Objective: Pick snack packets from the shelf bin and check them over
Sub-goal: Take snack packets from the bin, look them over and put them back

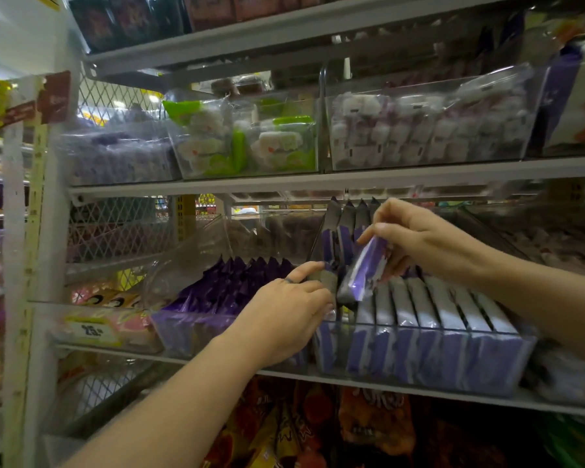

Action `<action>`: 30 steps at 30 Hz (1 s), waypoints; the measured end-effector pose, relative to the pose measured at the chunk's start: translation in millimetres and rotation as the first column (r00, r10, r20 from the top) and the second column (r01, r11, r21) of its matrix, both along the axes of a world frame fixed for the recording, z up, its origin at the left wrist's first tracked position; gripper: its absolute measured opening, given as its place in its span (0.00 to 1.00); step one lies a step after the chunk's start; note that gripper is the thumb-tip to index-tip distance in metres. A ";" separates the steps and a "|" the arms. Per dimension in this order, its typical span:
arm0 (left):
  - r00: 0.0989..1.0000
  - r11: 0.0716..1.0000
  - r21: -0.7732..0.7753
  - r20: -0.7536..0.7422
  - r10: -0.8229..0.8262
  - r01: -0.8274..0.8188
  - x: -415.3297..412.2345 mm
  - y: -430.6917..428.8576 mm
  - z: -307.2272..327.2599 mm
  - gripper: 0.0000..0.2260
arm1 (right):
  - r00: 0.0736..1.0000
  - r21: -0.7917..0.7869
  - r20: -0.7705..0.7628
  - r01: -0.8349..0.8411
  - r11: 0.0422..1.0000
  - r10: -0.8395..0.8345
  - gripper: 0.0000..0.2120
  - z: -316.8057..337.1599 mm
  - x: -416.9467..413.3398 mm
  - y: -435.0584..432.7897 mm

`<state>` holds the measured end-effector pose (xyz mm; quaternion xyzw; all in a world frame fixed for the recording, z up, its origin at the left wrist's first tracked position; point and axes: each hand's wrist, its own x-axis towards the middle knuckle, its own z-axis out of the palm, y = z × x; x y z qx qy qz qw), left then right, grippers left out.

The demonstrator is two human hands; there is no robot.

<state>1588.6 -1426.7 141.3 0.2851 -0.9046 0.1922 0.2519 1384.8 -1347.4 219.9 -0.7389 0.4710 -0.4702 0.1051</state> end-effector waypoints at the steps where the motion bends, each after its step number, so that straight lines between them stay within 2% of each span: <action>1: 0.997 0.999 0.040 -0.077 -0.029 0.032 -1.3 3.5 -1.5 0.12 | 0.999 -0.056 0.024 0.040 0.998 -0.039 0.06 -2.7 -1.8 7.5; 4: 0.912 0.970 0.175 -0.402 -0.087 0.170 -6.5 18.8 -2.9 0.10 | 0.972 -0.355 0.077 0.236 0.904 -0.223 0.13 -17.8 0.0 32.9; 6: 0.738 0.943 0.164 -0.666 -0.109 0.288 -8.4 30.3 -1.2 0.09 | 0.959 -0.482 0.160 0.282 0.830 -0.233 0.14 -33.0 8.4 47.3; 8: 0.532 0.925 0.133 -0.843 -0.083 0.355 -9.7 41.4 -1.3 0.09 | 0.955 -0.526 0.260 0.266 0.808 -0.145 0.14 -52.6 22.3 56.9; 10: 0.347 0.855 0.177 -0.938 -0.003 0.488 -11.3 54.0 -2.7 0.09 | 0.932 -0.521 0.360 0.244 0.818 -0.049 0.13 -73.3 39.7 63.7; 12: 0.211 0.690 0.219 -0.973 0.098 0.690 -12.1 64.0 -7.9 0.13 | 0.907 -0.497 0.421 0.228 0.838 0.003 0.13 -95.4 58.1 67.0; 14: 0.138 0.534 0.216 -0.973 0.183 0.817 -9.8 71.1 -15.7 0.21 | 0.879 -0.461 0.474 0.191 0.867 0.058 0.11 -119.0 73.5 66.1; 16: 0.079 0.494 0.200 -0.964 0.256 0.846 -4.8 74.1 -28.2 0.29 | 0.870 -0.428 0.483 0.140 0.893 0.096 0.11 -143.1 86.5 62.5; 19: 0.085 0.591 0.217 -0.966 0.242 0.777 5.1 76.8 -49.9 0.21 | 0.856 -0.368 0.494 0.045 0.929 0.154 0.10 -176.9 102.8 56.0; 22: 0.116 0.615 0.226 -0.970 0.214 0.755 19.4 75.6 -74.7 0.14 | 0.844 -0.283 0.522 0.032 0.959 0.126 0.21 -201.4 111.7 47.4; 24: 0.192 0.627 0.267 -0.963 0.187 0.731 30.0 73.7 -91.8 0.15 | 0.817 -0.189 0.563 -0.020 0.982 0.125 0.23 -210.6 115.9 42.1; 27: 0.293 0.632 0.322 -0.944 0.153 0.705 40.4 71.4 -118.4 0.20 | 0.783 -0.124 0.610 -0.058 0.991 0.122 0.20 -216.4 120.7 33.6; 30: 0.298 0.627 0.335 -0.940 0.169 0.703 42.5 68.6 -149.9 0.22 | 0.727 -0.036 0.674 -0.143 0.989 0.130 0.16 -223.6 125.1 23.4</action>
